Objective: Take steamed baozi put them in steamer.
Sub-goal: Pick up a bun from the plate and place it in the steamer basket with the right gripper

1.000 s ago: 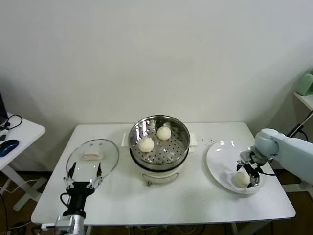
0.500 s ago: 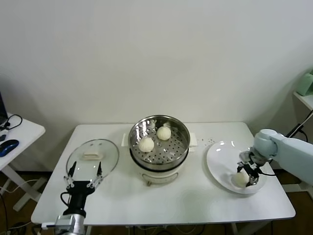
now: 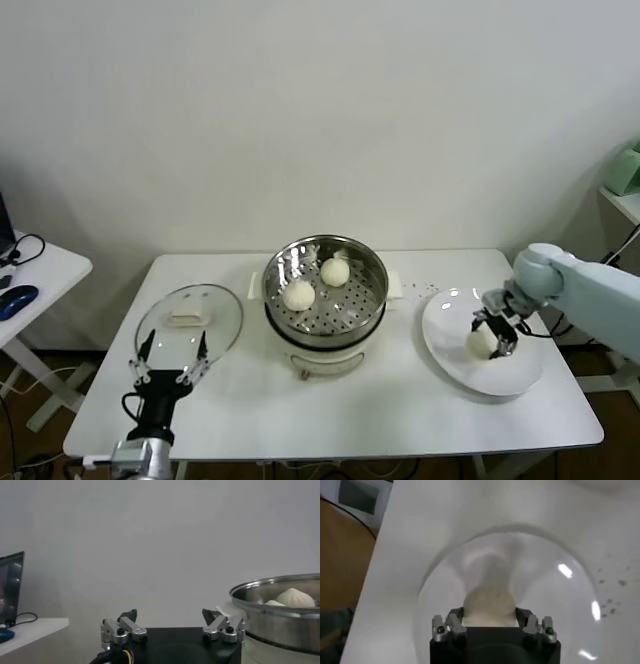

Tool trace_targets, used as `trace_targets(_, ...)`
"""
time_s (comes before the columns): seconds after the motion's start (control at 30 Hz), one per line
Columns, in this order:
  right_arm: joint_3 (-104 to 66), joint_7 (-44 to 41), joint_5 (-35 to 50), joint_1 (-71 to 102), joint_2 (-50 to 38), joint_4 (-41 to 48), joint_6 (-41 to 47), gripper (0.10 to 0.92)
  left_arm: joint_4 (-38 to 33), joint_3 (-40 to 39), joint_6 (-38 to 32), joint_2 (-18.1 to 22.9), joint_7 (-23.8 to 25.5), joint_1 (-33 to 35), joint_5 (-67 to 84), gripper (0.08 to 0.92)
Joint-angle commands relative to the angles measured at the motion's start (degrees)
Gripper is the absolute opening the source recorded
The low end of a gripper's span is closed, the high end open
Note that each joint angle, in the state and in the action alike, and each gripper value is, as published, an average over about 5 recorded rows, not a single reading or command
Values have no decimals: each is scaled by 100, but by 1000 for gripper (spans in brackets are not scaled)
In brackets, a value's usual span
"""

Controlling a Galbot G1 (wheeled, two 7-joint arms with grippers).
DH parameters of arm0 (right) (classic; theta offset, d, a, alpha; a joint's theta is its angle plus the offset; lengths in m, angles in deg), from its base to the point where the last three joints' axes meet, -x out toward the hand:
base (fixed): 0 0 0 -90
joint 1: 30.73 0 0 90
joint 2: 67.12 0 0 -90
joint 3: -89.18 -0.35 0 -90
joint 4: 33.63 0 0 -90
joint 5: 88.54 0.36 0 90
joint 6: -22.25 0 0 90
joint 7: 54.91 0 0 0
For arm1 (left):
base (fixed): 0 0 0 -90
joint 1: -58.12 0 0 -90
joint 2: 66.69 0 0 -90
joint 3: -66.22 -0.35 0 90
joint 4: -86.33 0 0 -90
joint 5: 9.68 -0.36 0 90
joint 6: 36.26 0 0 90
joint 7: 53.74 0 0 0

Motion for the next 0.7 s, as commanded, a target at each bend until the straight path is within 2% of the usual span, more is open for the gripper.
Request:
trace_targets(0.03, 166, -174, -1365, -2066, 564, -467, -1899, 687, -28, -4, -6, 6, 5, 47, -19, 823)
trace_targets(0.17, 114, -72, -2046, -2601, 944, -1002, -2698, 687, -20, -25, -10, 21, 11, 81, -32, 823)
trace_targets(0.37, -48, 49, -2660, -2686, 1338, -1862, -3132, 687, -42, -33, -20, 33, 11, 136, -43, 823)
trace_targets(0.57, -269, 160, -3294, -2123, 1869, -1938, -3319, 690, -71, -16, -37, 26, 10, 174, -16, 823)
trace_targets(0.7, -166, 214, -3391, -1845, 2373, -1822, -3296, 695, -80, -1, -36, -33, 8, 220, 8, 823)
